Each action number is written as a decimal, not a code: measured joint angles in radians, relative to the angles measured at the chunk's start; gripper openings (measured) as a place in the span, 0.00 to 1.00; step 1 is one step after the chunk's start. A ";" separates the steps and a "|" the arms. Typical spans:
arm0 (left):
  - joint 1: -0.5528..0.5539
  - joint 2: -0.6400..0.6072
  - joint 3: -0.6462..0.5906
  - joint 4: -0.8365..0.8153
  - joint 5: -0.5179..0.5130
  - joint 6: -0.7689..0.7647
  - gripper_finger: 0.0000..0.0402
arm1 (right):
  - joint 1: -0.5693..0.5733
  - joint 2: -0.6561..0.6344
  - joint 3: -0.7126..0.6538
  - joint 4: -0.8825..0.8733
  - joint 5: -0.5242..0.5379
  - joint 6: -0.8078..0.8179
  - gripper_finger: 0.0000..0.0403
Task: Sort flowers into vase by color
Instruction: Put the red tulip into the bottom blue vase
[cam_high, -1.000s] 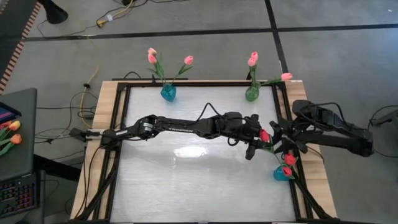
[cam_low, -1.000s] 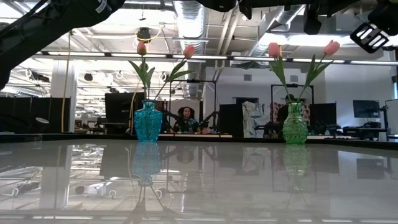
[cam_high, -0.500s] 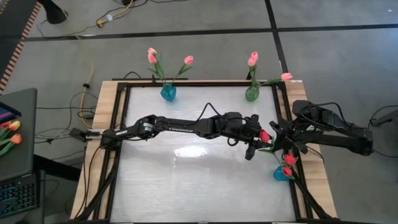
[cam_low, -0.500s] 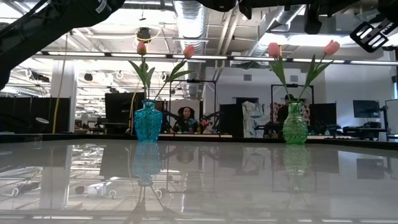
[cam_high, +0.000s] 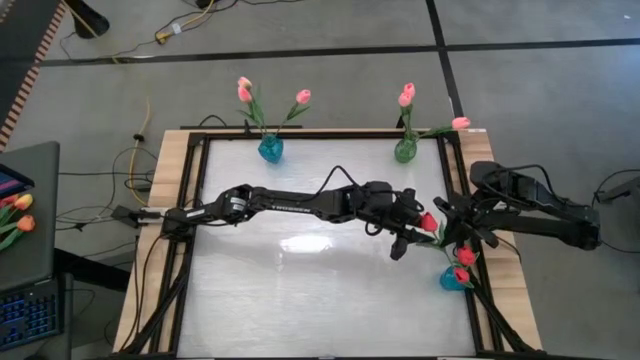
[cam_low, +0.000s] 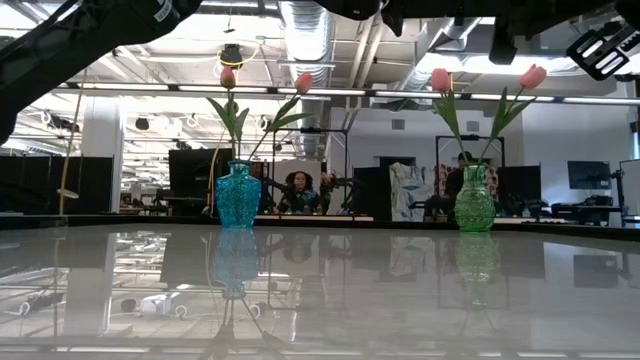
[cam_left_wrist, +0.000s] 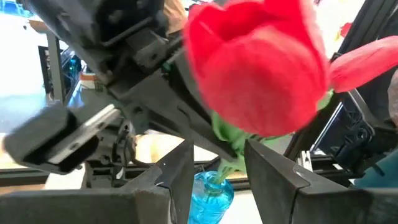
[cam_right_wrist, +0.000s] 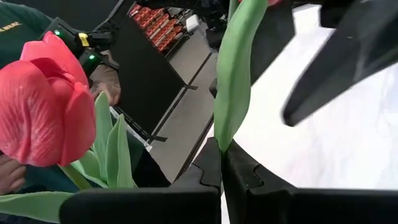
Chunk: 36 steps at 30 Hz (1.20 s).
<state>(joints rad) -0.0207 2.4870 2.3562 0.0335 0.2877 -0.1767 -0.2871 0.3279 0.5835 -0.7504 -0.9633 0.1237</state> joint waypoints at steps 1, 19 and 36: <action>0.004 0.000 0.000 0.000 0.000 0.000 0.32 | 0.000 0.000 0.000 0.000 -0.002 0.000 0.06; 0.066 0.000 0.000 -0.044 0.068 -0.162 0.32 | 0.098 -0.002 0.000 -0.059 -0.081 0.005 0.10; 0.060 0.000 0.000 -0.043 0.071 -0.175 0.32 | 0.144 -0.002 0.000 -0.057 -0.001 0.043 0.57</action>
<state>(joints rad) 0.0390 2.4870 2.3558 -0.0097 0.3588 -0.3522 -0.1429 0.3260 0.5838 -0.8078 -0.9642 0.1663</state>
